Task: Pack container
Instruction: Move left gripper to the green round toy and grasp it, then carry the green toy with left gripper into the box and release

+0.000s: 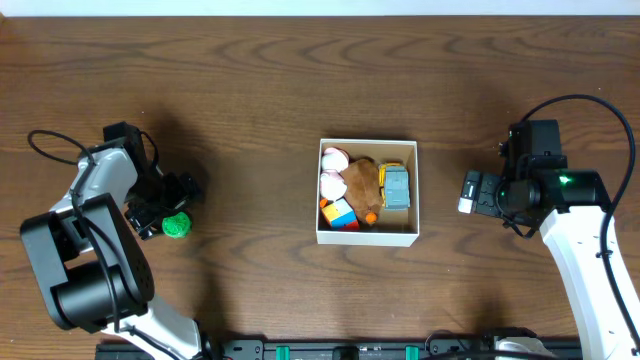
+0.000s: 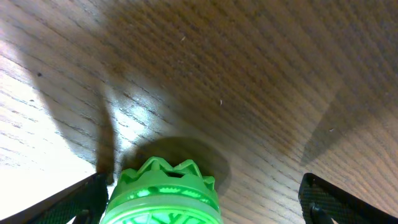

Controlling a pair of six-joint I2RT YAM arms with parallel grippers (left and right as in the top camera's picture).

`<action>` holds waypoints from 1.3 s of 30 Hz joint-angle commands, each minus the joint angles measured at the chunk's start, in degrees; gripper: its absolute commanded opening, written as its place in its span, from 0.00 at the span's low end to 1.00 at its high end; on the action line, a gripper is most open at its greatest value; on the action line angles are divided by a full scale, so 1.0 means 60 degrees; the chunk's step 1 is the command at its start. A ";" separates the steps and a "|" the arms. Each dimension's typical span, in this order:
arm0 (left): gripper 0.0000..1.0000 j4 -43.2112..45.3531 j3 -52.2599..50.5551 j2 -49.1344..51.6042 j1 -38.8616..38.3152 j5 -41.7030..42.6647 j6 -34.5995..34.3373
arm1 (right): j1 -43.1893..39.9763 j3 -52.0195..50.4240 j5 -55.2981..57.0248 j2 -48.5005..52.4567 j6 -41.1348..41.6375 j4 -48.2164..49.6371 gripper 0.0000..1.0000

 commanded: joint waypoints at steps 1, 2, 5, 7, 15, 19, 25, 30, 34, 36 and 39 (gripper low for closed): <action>0.98 0.0066 -0.0353 0.0237 0.0022 0.0098 0.0124 | -0.0062 0.0135 0.0058 -0.0124 -0.0076 -0.0004 0.99; 0.98 0.0044 -0.0353 0.0237 0.0022 0.0098 0.0120 | -0.0062 0.0135 0.0058 -0.0124 -0.0076 -0.0004 0.99; 0.98 -0.0040 -0.0353 0.0237 0.0022 0.0098 0.0124 | -0.0062 0.0135 0.0058 -0.0124 -0.0076 -0.0004 0.99; 0.93 -0.0080 -0.0353 0.0237 0.0022 0.0095 0.0124 | -0.0062 0.0135 0.0058 -0.0124 -0.0080 -0.0007 0.99; 0.73 -0.0098 -0.0353 0.0237 0.0022 0.0033 0.0124 | -0.0062 0.0135 0.0058 -0.0124 -0.0080 -0.0011 0.99; 0.66 -0.0102 -0.0353 0.0237 0.0022 -0.0080 0.0124 | -0.0062 0.0135 0.0058 -0.0124 -0.0080 -0.0007 0.99; 0.59 -0.0102 -0.0353 0.0237 0.0022 -0.0080 0.0124 | -0.0062 0.0135 0.0058 -0.0124 -0.0080 -0.0007 0.99; 0.51 -0.0098 -0.0353 0.0237 0.0022 -0.0080 0.0120 | -0.0062 0.0135 0.0058 -0.0124 -0.0080 -0.0007 0.99; 0.49 -0.0098 -0.0353 0.0237 0.0022 -0.0076 0.0124 | -0.0062 0.0135 0.0058 -0.0124 -0.0080 -0.0007 0.99; 0.44 -0.0102 -0.0353 0.0237 0.0022 -0.0076 0.0124 | -0.0062 0.0135 0.0058 -0.0124 -0.0080 -0.0007 0.99; 0.41 -0.0095 -0.0346 0.0233 0.0022 -0.0073 0.0120 | -0.0062 0.0135 0.0058 -0.0124 -0.0080 -0.0007 0.99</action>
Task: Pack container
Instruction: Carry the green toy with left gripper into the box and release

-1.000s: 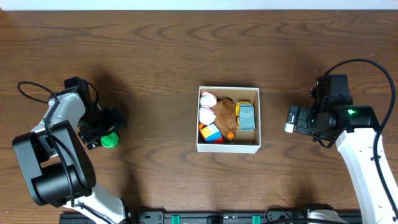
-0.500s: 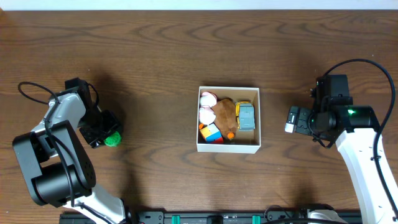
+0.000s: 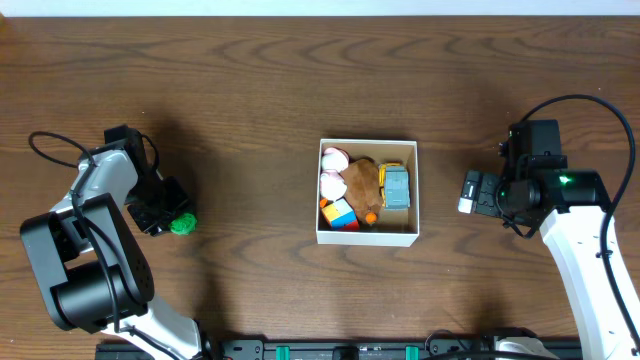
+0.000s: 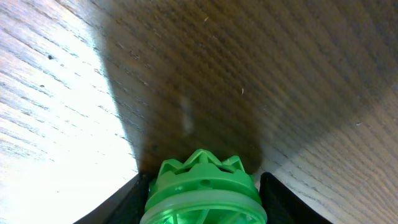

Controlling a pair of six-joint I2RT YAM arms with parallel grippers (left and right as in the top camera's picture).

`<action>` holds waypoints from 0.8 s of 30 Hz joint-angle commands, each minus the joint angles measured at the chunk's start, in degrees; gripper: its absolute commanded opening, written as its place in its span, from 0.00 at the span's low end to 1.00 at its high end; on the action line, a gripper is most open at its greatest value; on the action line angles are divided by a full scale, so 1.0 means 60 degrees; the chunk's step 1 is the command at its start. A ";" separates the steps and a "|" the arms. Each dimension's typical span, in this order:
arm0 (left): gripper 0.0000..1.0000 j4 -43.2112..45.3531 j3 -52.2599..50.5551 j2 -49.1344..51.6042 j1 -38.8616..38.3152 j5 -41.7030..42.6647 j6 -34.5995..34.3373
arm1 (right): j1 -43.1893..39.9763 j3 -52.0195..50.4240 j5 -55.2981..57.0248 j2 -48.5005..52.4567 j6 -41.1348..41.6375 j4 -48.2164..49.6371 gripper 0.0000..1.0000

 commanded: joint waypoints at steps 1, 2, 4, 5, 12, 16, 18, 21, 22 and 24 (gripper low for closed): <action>0.40 0.0044 -0.0233 0.0233 0.0022 0.0117 0.0117 | -0.0062 0.0135 0.0058 -0.0120 -0.0080 -0.0007 0.99; 0.40 0.0044 -0.0200 0.0229 0.0022 0.0117 0.0117 | -0.0062 0.0135 0.0058 -0.0120 -0.0080 -0.0007 0.99; 0.37 -0.0073 -0.0044 0.0200 0.0022 0.0117 0.0117 | -0.0062 0.0135 0.0058 -0.0120 -0.0076 -0.0007 0.99; 0.36 -0.0189 0.0095 0.0157 0.0022 0.0120 0.0117 | -0.0062 0.0135 0.0058 -0.0120 -0.0076 -0.0004 0.99; 0.33 -0.1224 0.1428 -0.0918 -0.0612 0.0149 0.0120 | -0.0062 0.0135 0.0058 -0.0120 -0.0076 0.0000 0.99; 0.31 -0.1880 0.2240 -0.2127 -0.1792 0.0149 0.0124 | -0.0062 0.0135 0.0062 -0.0120 -0.0076 0.0044 0.99; 0.31 -0.1971 0.2430 -0.2725 -0.2543 0.0149 0.0127 | -0.0062 0.0135 0.0062 -0.0120 -0.0076 0.0069 0.99; 0.31 -0.1821 0.2499 -0.3701 -0.4073 0.0146 0.0200 | -0.0062 0.0135 0.0062 -0.0120 -0.0076 0.0069 0.99; 0.31 -0.1708 0.2499 -0.3967 -0.4656 0.0146 0.0401 | -0.0062 0.0135 0.0062 -0.0120 -0.0076 0.0076 0.99; 0.31 -0.1475 0.2499 -0.4331 -0.5727 0.0142 0.0900 | -0.0062 0.0135 0.0062 -0.0120 -0.0076 0.0124 0.99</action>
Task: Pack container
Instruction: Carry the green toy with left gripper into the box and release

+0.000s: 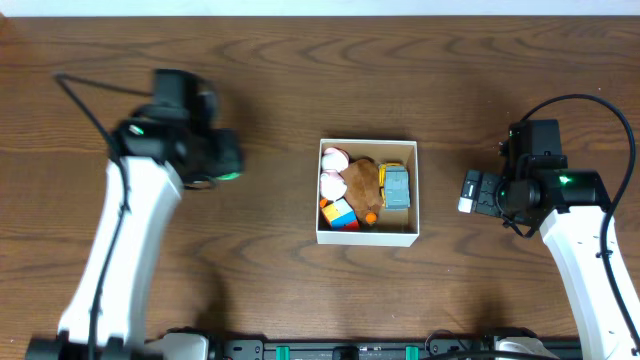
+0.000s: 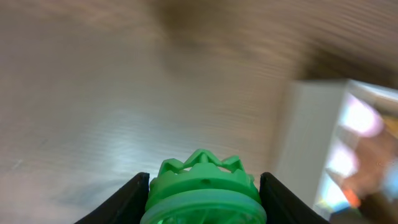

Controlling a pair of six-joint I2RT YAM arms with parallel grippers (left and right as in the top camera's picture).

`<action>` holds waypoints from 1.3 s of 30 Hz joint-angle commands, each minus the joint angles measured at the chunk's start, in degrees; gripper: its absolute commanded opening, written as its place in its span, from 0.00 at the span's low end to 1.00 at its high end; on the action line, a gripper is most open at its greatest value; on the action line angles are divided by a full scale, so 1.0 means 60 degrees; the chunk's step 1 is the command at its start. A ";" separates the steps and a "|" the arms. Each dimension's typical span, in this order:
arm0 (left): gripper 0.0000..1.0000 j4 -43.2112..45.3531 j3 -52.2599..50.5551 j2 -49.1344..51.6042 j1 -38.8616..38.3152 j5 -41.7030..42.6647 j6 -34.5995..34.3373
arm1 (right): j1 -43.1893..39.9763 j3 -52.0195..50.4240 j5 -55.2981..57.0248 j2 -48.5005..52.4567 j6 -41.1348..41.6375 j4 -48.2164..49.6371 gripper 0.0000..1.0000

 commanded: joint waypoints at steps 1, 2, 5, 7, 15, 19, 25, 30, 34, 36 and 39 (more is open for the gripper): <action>0.31 0.0237 0.0055 -0.0532 -0.1665 0.0084 0.0823 | -0.0062 0.0135 0.0058 -0.0120 -0.0076 0.0080 0.99; 0.31 0.0372 0.0055 -0.0576 -0.2124 0.0084 0.0947 | -0.0062 0.0135 0.0058 -0.0120 -0.0076 0.0102 0.99; 0.30 0.0707 0.0044 -0.0477 -0.3486 0.0047 0.1563 | -0.0062 0.0135 0.0055 -0.0120 -0.0073 0.0149 0.99; 0.30 0.0889 0.0040 -0.0248 -0.4127 0.0047 0.1719 | -0.0062 0.0135 0.0055 -0.0120 -0.0073 0.0157 0.99; 0.29 0.1042 0.0040 0.1424 -0.5668 0.0051 0.1781 | -0.0062 0.0135 0.0058 -0.0120 -0.0073 0.0157 0.99; 0.31 0.1042 0.0040 0.2153 -0.5912 0.0051 0.1781 | -0.0062 0.0135 0.0055 -0.0120 -0.0073 0.0146 0.99; 0.60 0.1042 0.0040 0.2656 -0.5909 0.0051 0.1781 | -0.0062 0.0135 0.0058 -0.0120 -0.0076 0.0109 0.99; 0.80 0.1042 0.0044 0.2626 -0.5887 -0.0022 0.1858 | -0.0062 0.0135 0.0058 -0.0120 -0.0076 0.0109 0.99; 0.82 0.1009 0.0047 0.2382 -0.5887 -0.0823 0.1851 | -0.0062 0.0135 0.0058 -0.0120 -0.0080 0.0106 0.99; 0.82 0.0998 0.0051 0.2091 -0.5887 -0.1588 0.1851 | -0.0062 0.0135 0.0058 -0.0120 -0.0080 0.0109 0.99; 0.83 0.1002 0.0055 0.1461 -0.5883 -0.2554 0.1843 | -0.0062 0.0135 0.0058 -0.0120 -0.0080 0.0160 0.99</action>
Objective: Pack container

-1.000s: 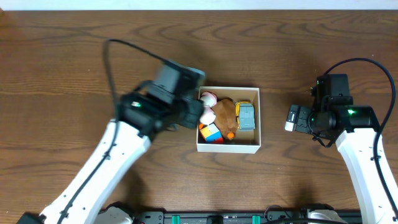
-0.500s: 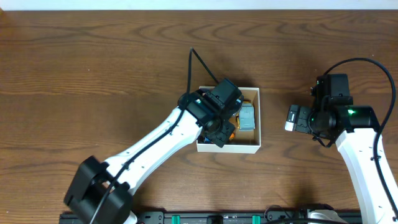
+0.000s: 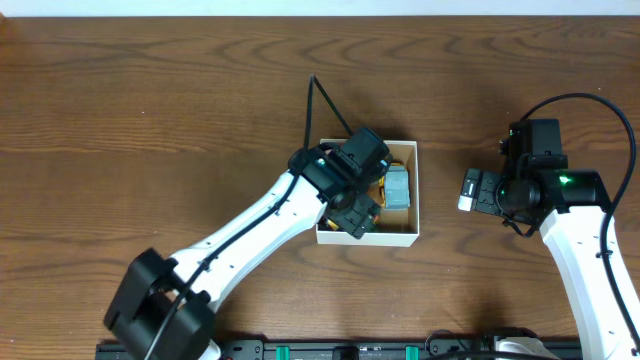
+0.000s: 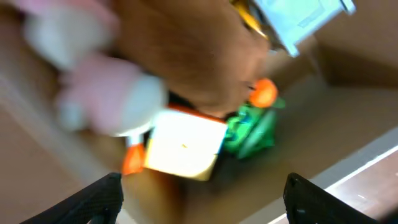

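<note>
The white box (image 3: 392, 237) sits mid-table. My left gripper (image 4: 202, 208) hangs open over its near-left corner (image 3: 352, 212), with nothing between its fingers (image 4: 102, 199). Below it in the box lies the green ridged toy (image 4: 252, 130), beside a yellow-faced cube (image 4: 186, 144) and an orange bit (image 4: 264, 93). A brown plush (image 4: 186, 56), a pink and white toy (image 4: 106, 106) and a grey truck (image 3: 397, 187) share the box. From overhead the arm hides the green toy. My right gripper (image 3: 472, 191) rests to the right of the box; its jaws cannot be made out.
The left arm (image 3: 250, 235) stretches diagonally from the front left of the dark wooden table (image 3: 200, 90) to the box. A black cable (image 3: 325, 100) arcs behind the box. The right arm (image 3: 575, 230) stands along the right edge.
My left gripper was shut on the green toy above the table left of the box. Now it is open over the box and the green toy lies inside. The right arm has not moved.
The left gripper stood open around the green toy at the far left of the table. Then it was shut on the toy there. Later it held the toy midway towards the box. Now the toy is in the box and the gripper is open.
</note>
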Controlling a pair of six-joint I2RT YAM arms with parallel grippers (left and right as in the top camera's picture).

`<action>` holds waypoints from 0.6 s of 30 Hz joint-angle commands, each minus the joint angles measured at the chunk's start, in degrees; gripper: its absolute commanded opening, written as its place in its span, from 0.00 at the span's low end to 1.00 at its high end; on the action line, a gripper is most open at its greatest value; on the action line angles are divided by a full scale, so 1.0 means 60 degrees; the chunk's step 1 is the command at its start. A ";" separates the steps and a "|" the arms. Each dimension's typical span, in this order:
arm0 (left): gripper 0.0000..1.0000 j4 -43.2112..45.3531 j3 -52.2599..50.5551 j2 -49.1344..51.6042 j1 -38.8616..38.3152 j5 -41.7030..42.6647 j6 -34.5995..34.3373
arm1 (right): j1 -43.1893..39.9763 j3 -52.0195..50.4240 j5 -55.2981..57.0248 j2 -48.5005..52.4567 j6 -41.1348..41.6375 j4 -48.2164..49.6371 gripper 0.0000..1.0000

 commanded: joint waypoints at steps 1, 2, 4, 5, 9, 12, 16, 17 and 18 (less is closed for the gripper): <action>0.84 -0.0036 0.0044 -0.1082 0.0076 -0.1625 0.0076 | -0.0062 0.0135 0.0058 -0.0124 -0.0124 0.0076 0.99; 0.84 -0.0040 0.0047 -0.1326 0.0135 -0.1865 0.0004 | -0.0058 0.0135 0.0055 -0.0124 -0.0189 0.0135 0.99; 0.87 -0.0036 0.0044 -0.1898 0.0415 -0.2328 -0.0317 | -0.0018 0.0142 0.0058 -0.0124 -0.0379 0.0324 0.99; 0.91 -0.0033 0.0044 -0.2120 0.0590 -0.2452 -0.0408 | 0.0015 0.0175 0.0058 -0.0124 -0.0452 0.0444 0.99; 0.98 0.0142 0.0044 -0.2943 0.1894 -0.2495 -0.0470 | 0.0215 0.0597 0.0062 -0.0124 -0.0648 0.1147 0.99; 0.98 0.0466 0.0044 -0.3180 0.3195 -0.2481 -0.0579 | 0.0342 0.1107 0.0062 -0.0120 -0.0761 0.1902 0.99; 0.98 0.0652 0.0044 -0.3115 0.4503 -0.2484 -0.0568 | 0.0350 0.1260 0.0066 -0.0117 -0.0790 0.2663 0.99; 0.98 0.0652 0.0044 -0.3093 0.4754 -0.2463 -0.0568 | 0.0346 0.1260 0.0084 -0.0117 -0.0790 0.2794 0.99; 0.98 0.0652 0.0044 -0.3082 0.4947 -0.2408 -0.0568 | 0.0331 0.1260 0.0226 -0.0117 -0.0787 0.2954 0.99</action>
